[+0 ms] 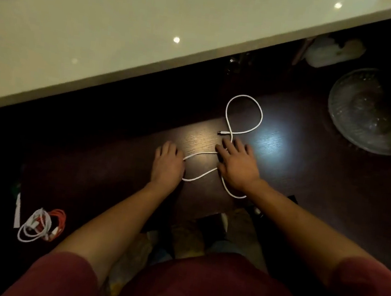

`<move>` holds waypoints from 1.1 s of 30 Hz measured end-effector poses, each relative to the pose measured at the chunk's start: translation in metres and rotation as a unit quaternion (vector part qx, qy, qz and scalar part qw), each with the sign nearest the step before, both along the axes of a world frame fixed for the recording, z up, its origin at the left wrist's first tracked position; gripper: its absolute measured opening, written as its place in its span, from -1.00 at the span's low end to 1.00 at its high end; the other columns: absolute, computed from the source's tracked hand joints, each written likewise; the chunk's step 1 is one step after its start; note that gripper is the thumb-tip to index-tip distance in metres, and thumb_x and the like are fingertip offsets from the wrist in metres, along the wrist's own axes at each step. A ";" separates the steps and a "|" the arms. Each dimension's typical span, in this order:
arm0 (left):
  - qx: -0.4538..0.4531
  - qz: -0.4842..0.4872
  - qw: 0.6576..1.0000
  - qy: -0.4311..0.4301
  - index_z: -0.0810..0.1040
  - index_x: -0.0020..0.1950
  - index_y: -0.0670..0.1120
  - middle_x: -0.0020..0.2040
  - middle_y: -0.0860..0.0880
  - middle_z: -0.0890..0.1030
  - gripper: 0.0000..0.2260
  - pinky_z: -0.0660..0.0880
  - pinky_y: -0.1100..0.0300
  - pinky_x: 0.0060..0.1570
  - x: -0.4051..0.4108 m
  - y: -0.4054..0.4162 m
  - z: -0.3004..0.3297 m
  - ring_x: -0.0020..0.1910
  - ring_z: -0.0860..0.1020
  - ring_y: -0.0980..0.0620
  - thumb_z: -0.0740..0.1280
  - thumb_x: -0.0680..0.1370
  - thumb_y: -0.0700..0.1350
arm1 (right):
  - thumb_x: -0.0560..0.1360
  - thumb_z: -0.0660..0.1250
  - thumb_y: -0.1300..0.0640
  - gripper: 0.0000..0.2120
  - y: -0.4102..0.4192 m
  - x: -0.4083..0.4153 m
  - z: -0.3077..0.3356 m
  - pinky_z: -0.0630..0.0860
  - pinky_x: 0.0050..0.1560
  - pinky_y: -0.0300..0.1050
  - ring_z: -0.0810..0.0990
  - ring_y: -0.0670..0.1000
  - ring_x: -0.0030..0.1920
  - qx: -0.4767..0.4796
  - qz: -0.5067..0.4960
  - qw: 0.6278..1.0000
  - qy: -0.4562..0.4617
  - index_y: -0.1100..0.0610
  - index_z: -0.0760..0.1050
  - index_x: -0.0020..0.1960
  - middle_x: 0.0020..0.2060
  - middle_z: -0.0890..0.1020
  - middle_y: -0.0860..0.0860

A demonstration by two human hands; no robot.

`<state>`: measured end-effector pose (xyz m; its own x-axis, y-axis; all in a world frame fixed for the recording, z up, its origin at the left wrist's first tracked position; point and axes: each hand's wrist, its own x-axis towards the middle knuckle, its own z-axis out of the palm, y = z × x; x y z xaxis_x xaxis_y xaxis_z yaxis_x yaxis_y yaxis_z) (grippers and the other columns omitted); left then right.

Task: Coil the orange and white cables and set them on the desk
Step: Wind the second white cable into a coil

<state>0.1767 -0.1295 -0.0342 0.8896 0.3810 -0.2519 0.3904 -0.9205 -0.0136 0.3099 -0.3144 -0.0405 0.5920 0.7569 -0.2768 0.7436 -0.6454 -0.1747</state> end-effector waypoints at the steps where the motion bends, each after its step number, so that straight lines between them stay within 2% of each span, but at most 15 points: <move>1: -0.002 -0.004 1.000 0.006 0.57 0.23 -0.14 0.26 -0.14 0.52 -0.71 0.32 -0.01 0.27 0.003 -0.003 0.002 0.33 0.41 -0.17 0.30 0.55 -0.07 | 0.55 0.26 -0.08 -0.48 0.005 0.002 -0.001 0.24 0.45 0.29 0.24 0.28 0.54 -0.004 0.013 1.000 -0.003 0.02 0.39 0.48 0.55 0.33 0.10; 4: -0.048 0.001 0.999 -0.025 0.56 0.14 -0.14 0.15 -0.14 0.55 -0.78 0.38 0.00 0.14 0.011 -0.009 0.013 0.19 0.46 -0.17 0.34 0.52 -0.10 | 0.51 0.30 -0.08 -0.55 0.019 0.007 0.003 0.29 0.39 0.26 0.30 0.28 0.49 0.009 0.019 0.999 -0.025 0.04 0.48 0.36 0.48 0.41 0.14; 7: -0.142 0.018 0.981 -0.127 0.51 0.06 -0.10 -0.04 -0.12 0.61 -0.87 0.49 -0.01 -0.03 0.019 -0.009 0.040 -0.01 0.57 -0.16 0.33 0.55 -0.09 | 0.51 0.32 -0.06 -0.59 0.029 0.009 0.021 0.39 0.28 0.18 0.44 0.24 0.40 0.107 0.030 0.994 -0.015 0.04 0.54 0.32 0.37 0.53 0.12; 11: -0.165 -0.005 0.949 -0.270 0.55 0.08 -0.09 -0.16 -0.10 0.66 -0.85 0.52 0.00 -0.17 0.033 0.007 0.113 -0.18 0.64 -0.18 0.35 0.57 -0.05 | 0.58 0.31 0.00 -0.77 0.048 0.011 0.090 0.46 -0.03 0.06 0.62 0.18 -0.02 0.264 -0.002 0.962 0.071 0.15 0.60 0.03 -0.08 0.63 0.10; 14: -0.175 -0.005 0.927 -0.333 0.59 0.02 -0.04 -0.21 -0.05 0.67 -0.82 0.53 0.03 -0.19 0.035 0.028 0.171 -0.21 0.64 -0.12 0.34 0.56 0.05 | 0.64 0.29 0.04 -0.82 0.058 0.010 0.164 0.45 -0.17 -0.01 0.56 -0.02 -0.24 0.392 -0.052 0.902 0.174 0.11 0.53 -0.08 -0.28 0.57 -0.01; 16: -0.196 -0.007 0.916 -0.349 0.60 -0.07 -0.02 -0.27 -0.01 0.63 -0.81 0.48 0.10 -0.22 0.030 0.042 0.201 -0.28 0.60 -0.04 0.35 0.56 0.08 | 0.66 0.29 0.07 -0.83 0.062 0.005 0.215 0.41 -0.22 -0.17 0.47 -0.19 -0.30 0.461 -0.053 0.866 0.186 0.04 0.52 -0.11 -0.33 0.53 -0.12; 19: -0.265 -0.005 0.900 -0.348 0.61 -0.17 -0.09 -0.34 -0.01 0.58 -0.76 0.42 0.14 -0.24 0.013 0.062 0.229 -0.34 0.54 0.04 0.36 0.60 0.03 | 0.67 0.26 0.09 -0.80 0.065 -0.008 0.280 0.36 -0.30 -0.22 0.43 -0.18 -0.37 0.553 -0.060 0.809 0.189 0.00 0.48 -0.14 -0.42 0.48 -0.13; 23: -0.281 0.060 0.888 -0.359 0.55 -0.28 -0.12 -0.36 -0.09 0.59 -0.67 0.46 0.10 -0.27 -0.013 0.093 0.238 -0.33 0.57 -0.08 0.29 0.61 0.02 | 0.70 0.18 0.16 -0.76 0.051 -0.010 0.330 0.20 -0.50 -0.20 0.28 -0.11 -0.53 0.687 -0.119 0.679 0.230 0.09 0.44 -0.14 -0.53 0.35 -0.12; 25: -0.291 0.099 0.877 -0.371 0.49 -0.33 -0.10 -0.40 -0.11 0.53 -0.66 0.42 0.15 -0.34 -0.023 0.104 0.244 -0.39 0.50 -0.05 0.27 0.63 -0.03 | 0.71 0.15 0.12 -0.75 0.042 -0.006 0.333 0.19 -0.51 -0.17 0.27 -0.10 -0.53 0.710 -0.162 0.651 0.212 0.09 0.45 -0.13 -0.54 0.37 -0.11; 26: -0.299 0.113 0.869 -0.377 0.45 -0.35 -0.08 -0.42 -0.07 0.47 -0.64 0.39 0.19 -0.38 -0.028 0.107 0.247 -0.42 0.44 0.00 0.26 0.65 -0.05 | 0.71 0.16 0.10 -0.75 0.039 -0.004 0.329 0.23 -0.50 -0.16 0.31 -0.09 -0.52 0.706 -0.182 0.655 0.198 0.08 0.47 -0.12 -0.52 0.41 -0.10; 27: -0.304 0.124 0.862 -0.386 0.41 -0.37 -0.08 -0.44 -0.03 0.41 -0.62 0.34 0.20 -0.39 -0.032 0.108 0.251 -0.44 0.38 0.05 0.26 0.66 -0.06 | 0.70 0.18 0.09 -0.77 0.038 -0.001 0.322 0.31 -0.47 -0.13 0.39 -0.07 -0.48 0.681 -0.201 0.684 0.166 0.07 0.50 -0.10 -0.47 0.49 -0.08; 28: -0.309 0.130 0.854 -0.397 0.39 -0.38 -0.08 -0.45 -0.02 0.38 -0.60 0.31 0.19 -0.39 -0.035 0.109 0.257 -0.45 0.35 0.07 0.26 0.66 -0.05 | 0.67 0.22 0.08 -0.82 0.036 0.001 0.313 0.44 -0.36 -0.09 0.52 -0.03 -0.38 0.628 -0.217 0.738 0.115 0.07 0.55 -0.03 -0.36 0.60 -0.04; 29: -0.310 0.128 0.852 -0.403 0.39 -0.38 -0.10 -0.45 -0.02 0.36 -0.60 0.29 0.19 -0.39 -0.037 0.109 0.263 -0.46 0.33 0.09 0.26 0.66 -0.05 | 0.64 0.27 0.07 -0.85 0.036 0.000 0.304 0.55 -0.14 -0.04 0.63 0.01 -0.17 0.547 -0.227 0.804 0.057 0.08 0.59 0.10 -0.15 0.69 0.01; 31: -0.293 0.090 0.867 -0.393 0.38 -0.38 -0.11 -0.45 -0.02 0.34 -0.59 0.27 0.18 -0.40 -0.036 0.101 0.280 -0.46 0.31 0.10 0.27 0.66 -0.06 | 0.56 0.38 0.06 -0.55 0.040 -0.010 0.293 0.42 0.33 -0.03 0.54 0.11 0.33 0.403 -0.165 0.899 -0.045 0.14 0.47 0.41 0.32 0.59 0.13; 33: -0.269 0.008 0.891 -0.367 0.38 -0.40 -0.08 -0.47 0.04 0.36 -0.59 0.28 0.16 -0.36 -0.031 0.084 0.298 -0.46 0.32 0.12 0.28 0.65 -0.05 | 0.51 0.41 -0.01 -0.37 0.055 -0.029 0.293 0.25 0.49 -0.03 0.36 0.12 0.50 0.383 -0.029 0.921 -0.064 0.15 0.37 0.51 0.49 0.43 0.14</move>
<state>0.1454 -0.0454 0.2639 0.8858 0.3942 0.2447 0.1253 -0.7110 0.6919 0.2808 -0.2597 0.2521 0.6279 0.6677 0.3999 0.7582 -0.4088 -0.5079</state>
